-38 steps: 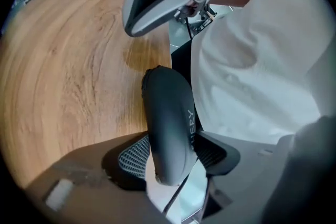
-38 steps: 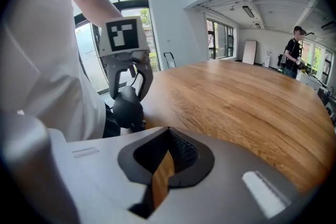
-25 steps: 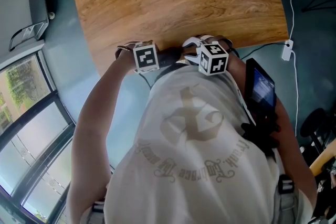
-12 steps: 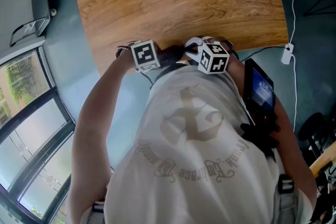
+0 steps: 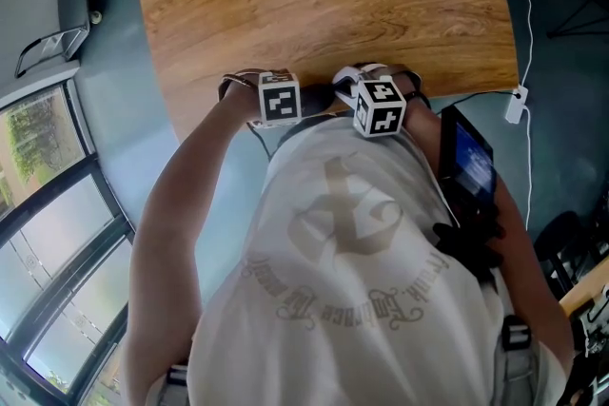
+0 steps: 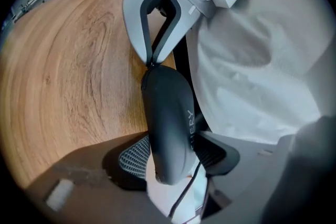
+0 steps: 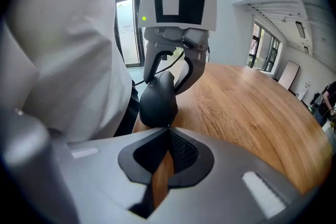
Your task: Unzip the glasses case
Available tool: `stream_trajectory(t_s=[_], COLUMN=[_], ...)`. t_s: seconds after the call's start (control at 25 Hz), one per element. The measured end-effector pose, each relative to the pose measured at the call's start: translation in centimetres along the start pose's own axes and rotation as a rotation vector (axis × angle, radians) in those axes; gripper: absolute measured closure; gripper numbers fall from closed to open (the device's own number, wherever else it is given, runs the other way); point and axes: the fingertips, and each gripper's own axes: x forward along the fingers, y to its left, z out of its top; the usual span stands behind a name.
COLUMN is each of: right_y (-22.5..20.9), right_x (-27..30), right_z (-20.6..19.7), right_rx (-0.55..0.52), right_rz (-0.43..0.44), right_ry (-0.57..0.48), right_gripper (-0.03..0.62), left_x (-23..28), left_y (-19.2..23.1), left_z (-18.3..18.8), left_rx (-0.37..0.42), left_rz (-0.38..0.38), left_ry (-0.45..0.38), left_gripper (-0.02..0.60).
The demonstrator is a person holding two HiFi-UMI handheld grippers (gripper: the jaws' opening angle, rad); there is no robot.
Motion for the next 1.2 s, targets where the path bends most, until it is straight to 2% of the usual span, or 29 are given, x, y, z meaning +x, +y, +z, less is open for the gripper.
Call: stream_trajectory(t_s=[0.2,0.32,0.44,0.56,0.76,0.84,0.96,1.2], right_y=[-0.6,-1.7,-3.0,-5.0,-8.9,-10.4,-12.4,-14.2], right_x=[0.2,-0.3,-0.8,-1.6,-3.7,-4.2,-4.9,-6.4], right_z=[0.1,-0.2,-1.0,-2.5,-4.9,-5.8,-6.2,-8.0], right_rx=[-0.054,-0.027,-0.005,0.027,0.145,0.166,0.171,0.179], right_rz=[-0.007,-0.018,-0.041,-0.095,-0.229,-0.258,-0.269,-0.296], right_ry=[0.021,-0.006,-0.011,-0.002,0.004,0.006,0.009,0.043], right_gripper=[0.586,0.586,0.586,0.586,0.586,0.586,0.586,0.586], left_x=[-0.2,-0.6,-1.9,-4.2,-9.4,-10.5,-10.3,-8.4], left_y=[0.3,1.3,3.3,5.8,8.0,8.0,6.8,4.4], left_z=[0.1,0.7,1.4,1.3,1.5,1.5,1.5,2.5], left_rx=[0.036,0.01,-0.056,-0.172,-0.387,-0.451,-0.508,-0.588], left_rz=[0.011,0.021,0.095,0.207,0.399,0.455,0.488,0.47], left_ry=[0.043,0.009,-0.085,-0.2,-0.47,-0.561,-0.63,-0.725], left_gripper=[0.305,0.287,0.254,0.25,0.252,0.281,0.302,0.327])
